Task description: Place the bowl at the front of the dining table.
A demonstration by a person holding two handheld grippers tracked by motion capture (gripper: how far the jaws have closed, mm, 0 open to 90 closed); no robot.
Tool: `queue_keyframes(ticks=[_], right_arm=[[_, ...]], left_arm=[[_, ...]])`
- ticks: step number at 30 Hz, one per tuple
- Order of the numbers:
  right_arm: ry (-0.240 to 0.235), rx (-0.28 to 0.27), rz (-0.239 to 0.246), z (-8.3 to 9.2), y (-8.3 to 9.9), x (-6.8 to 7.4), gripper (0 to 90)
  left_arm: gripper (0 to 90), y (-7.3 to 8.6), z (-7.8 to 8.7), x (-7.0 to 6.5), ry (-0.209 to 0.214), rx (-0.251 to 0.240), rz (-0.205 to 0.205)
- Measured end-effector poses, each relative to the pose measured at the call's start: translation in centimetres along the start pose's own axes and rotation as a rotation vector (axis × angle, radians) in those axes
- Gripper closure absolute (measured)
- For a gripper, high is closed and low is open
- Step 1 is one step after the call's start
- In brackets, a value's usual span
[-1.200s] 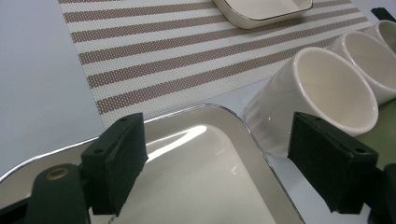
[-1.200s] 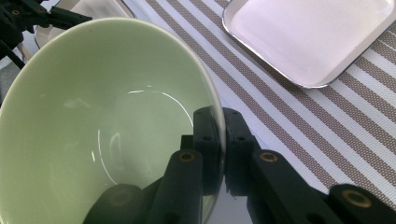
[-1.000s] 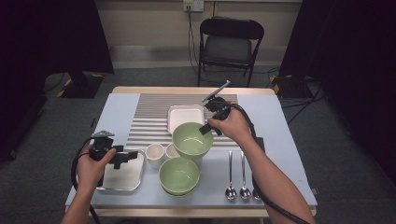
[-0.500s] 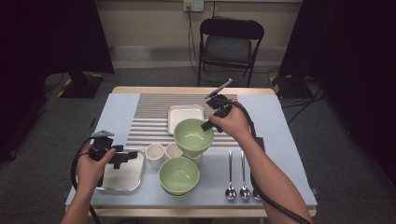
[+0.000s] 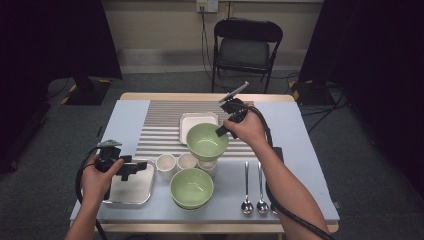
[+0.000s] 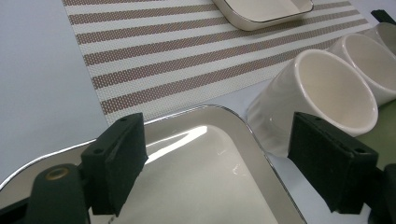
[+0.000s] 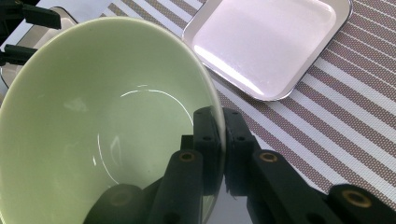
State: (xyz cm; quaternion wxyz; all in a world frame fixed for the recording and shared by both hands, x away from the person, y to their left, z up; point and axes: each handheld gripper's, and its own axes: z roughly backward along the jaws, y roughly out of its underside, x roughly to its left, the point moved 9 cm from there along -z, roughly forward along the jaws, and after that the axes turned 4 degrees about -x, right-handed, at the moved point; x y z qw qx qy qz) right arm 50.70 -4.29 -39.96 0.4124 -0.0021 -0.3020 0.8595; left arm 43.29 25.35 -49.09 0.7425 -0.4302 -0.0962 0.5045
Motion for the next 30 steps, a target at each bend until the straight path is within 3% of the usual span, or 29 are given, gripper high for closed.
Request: queue_keyframes(ticks=[30], right_arm=[[0.02, -0.015, -0.023, -1.3, -1.4, -1.0, 85.8]], left_arm=[[19.0, 0.2, 0.0, 0.1, 0.003, 0.011, -0.002]])
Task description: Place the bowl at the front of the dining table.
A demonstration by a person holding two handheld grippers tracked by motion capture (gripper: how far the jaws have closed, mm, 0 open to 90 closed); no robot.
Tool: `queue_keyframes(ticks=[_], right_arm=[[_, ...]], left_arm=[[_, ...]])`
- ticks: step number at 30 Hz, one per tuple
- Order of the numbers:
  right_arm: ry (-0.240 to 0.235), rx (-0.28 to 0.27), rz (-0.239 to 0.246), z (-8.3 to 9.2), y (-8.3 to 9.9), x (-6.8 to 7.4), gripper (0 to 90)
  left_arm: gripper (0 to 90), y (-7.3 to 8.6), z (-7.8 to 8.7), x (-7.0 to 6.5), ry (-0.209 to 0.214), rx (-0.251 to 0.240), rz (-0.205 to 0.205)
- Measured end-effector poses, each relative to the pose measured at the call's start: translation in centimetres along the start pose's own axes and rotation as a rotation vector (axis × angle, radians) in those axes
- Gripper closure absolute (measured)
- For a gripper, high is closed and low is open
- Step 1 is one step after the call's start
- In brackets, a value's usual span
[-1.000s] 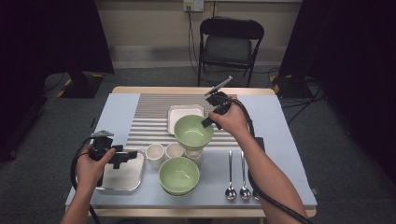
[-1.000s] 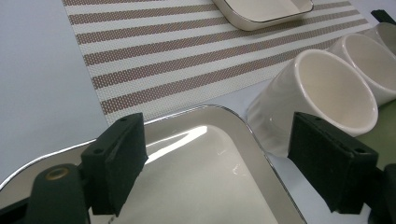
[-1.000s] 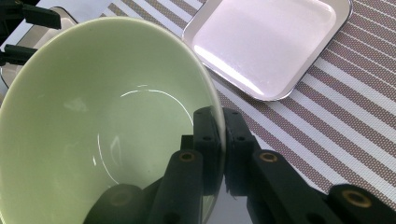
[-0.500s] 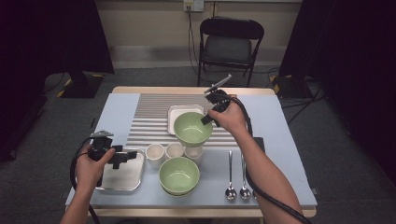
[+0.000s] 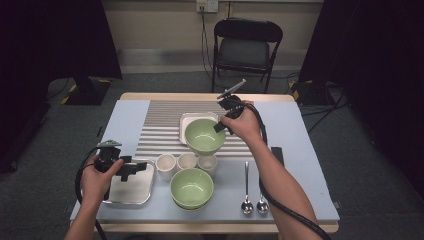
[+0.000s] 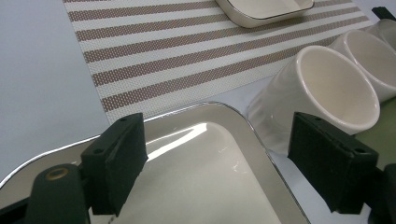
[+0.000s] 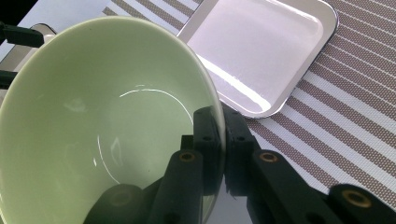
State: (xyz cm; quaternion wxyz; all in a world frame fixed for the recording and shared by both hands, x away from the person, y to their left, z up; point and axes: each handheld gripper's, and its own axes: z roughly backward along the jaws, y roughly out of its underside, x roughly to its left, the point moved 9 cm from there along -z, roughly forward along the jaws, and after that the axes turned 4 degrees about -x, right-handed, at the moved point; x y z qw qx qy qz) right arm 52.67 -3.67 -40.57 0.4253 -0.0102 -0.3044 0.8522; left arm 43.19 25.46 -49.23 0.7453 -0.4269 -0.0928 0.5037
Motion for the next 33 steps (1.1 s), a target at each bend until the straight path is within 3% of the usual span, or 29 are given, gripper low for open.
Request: queue_keyframes(ticks=[33], right_arm=[[0.032, -0.03, -0.024, -0.9, -1.4, -1.2, 85.9]], left_arm=[[19.0, 0.0, 0.0, -0.1, 0.005, 0.0, -0.002]])
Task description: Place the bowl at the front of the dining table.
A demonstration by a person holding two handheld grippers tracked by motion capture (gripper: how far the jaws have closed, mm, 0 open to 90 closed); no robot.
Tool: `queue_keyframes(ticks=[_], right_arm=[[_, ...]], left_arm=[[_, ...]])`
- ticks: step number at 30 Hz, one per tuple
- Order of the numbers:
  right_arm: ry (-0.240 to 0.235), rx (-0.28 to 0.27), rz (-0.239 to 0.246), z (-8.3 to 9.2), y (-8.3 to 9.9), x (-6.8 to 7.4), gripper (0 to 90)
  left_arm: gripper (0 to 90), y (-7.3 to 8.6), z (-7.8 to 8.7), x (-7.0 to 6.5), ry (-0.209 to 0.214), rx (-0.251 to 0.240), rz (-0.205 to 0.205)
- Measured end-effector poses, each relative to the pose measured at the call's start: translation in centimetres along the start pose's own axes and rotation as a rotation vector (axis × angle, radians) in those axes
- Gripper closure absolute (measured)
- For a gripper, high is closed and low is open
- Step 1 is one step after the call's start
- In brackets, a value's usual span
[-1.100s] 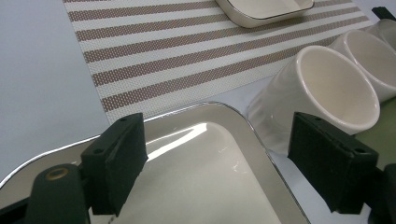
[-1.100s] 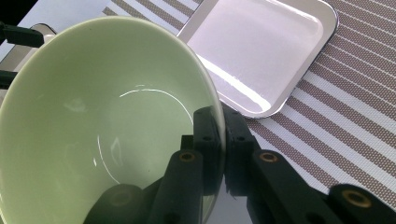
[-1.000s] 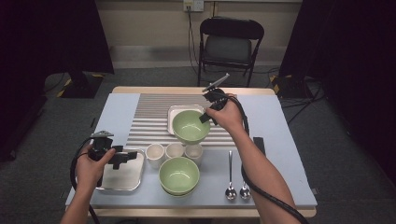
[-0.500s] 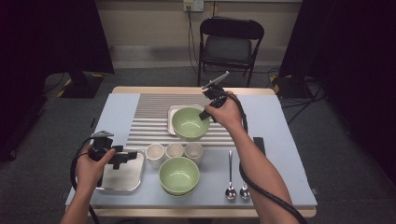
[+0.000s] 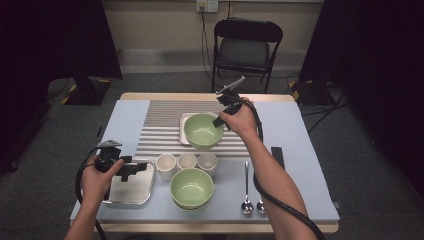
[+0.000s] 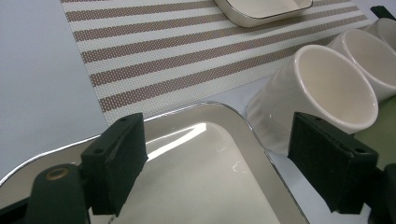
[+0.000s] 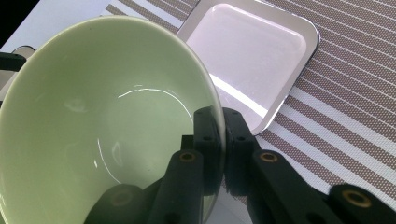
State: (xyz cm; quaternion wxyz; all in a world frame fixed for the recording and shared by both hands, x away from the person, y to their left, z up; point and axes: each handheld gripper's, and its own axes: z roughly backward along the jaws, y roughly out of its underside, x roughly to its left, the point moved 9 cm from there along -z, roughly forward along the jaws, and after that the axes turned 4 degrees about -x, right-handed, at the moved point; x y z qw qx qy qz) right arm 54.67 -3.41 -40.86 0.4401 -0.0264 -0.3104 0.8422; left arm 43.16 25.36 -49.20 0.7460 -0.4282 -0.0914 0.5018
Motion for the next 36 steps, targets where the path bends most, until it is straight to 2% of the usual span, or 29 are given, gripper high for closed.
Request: queue_keyframes(ticks=[24, 36], right_arm=[[0.024, -0.004, -0.007, -1.6, -1.1, -0.4, 86.0], [0.036, -0.017, -0.022, -1.9, -1.6, -0.9, 85.9]], left_arm=[[19.0, 0.2, -0.1, 0.0, 0.003, 0.011, -0.013], [19.0, 0.1, -0.1, 0.0, 0.01, 0.004, -0.003]])
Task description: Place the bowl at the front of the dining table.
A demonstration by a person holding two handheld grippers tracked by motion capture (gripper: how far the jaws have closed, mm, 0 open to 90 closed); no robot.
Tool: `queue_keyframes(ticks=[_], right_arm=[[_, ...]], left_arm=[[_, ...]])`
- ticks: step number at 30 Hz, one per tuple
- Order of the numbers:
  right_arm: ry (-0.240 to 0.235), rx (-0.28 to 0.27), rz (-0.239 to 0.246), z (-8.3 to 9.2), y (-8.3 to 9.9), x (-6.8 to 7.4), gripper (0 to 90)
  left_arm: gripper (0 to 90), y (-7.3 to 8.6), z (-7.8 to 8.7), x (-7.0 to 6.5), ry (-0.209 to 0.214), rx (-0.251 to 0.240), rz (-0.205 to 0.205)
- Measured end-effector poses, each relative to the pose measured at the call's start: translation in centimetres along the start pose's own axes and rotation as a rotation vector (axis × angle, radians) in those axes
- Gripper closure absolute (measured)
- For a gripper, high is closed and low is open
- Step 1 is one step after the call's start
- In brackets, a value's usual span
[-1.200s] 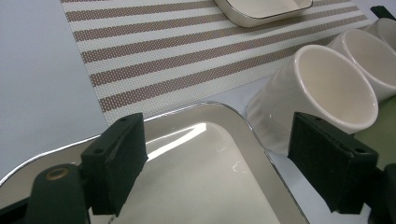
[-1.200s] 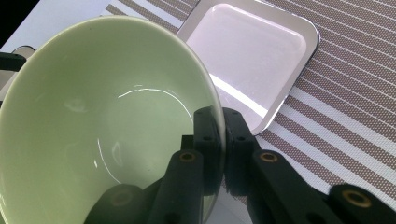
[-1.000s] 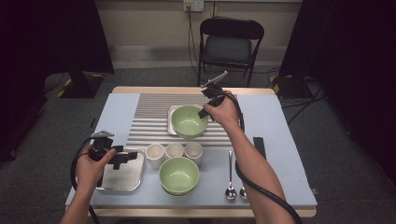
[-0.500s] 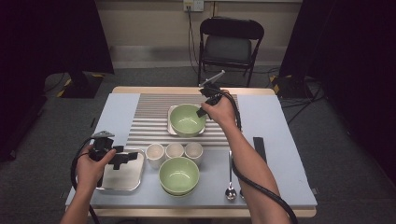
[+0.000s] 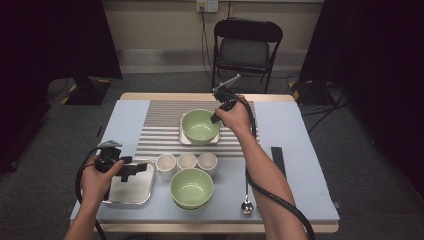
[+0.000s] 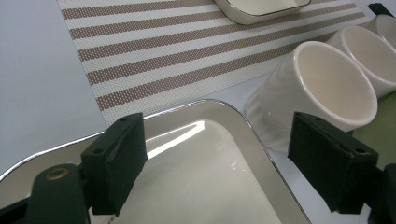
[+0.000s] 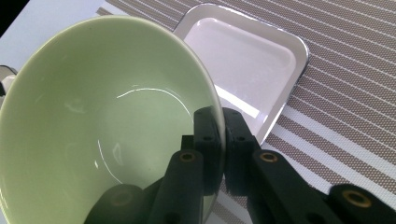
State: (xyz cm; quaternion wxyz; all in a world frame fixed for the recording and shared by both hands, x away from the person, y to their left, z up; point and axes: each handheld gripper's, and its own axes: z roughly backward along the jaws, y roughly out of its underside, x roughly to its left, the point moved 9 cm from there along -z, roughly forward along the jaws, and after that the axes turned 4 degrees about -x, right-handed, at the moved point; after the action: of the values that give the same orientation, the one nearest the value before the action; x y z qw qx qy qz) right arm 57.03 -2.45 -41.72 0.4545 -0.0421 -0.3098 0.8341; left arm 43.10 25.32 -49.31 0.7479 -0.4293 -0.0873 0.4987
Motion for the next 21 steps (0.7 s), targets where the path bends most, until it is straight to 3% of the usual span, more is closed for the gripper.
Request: queue_keyframes(ticks=[21], right_arm=[[0.022, 0.0, -0.017, -0.76, -0.52, -0.74, 86.0]], left_arm=[[19.0, -0.04, 0.0, 0.04, 0.0, 0.0, -0.004]])
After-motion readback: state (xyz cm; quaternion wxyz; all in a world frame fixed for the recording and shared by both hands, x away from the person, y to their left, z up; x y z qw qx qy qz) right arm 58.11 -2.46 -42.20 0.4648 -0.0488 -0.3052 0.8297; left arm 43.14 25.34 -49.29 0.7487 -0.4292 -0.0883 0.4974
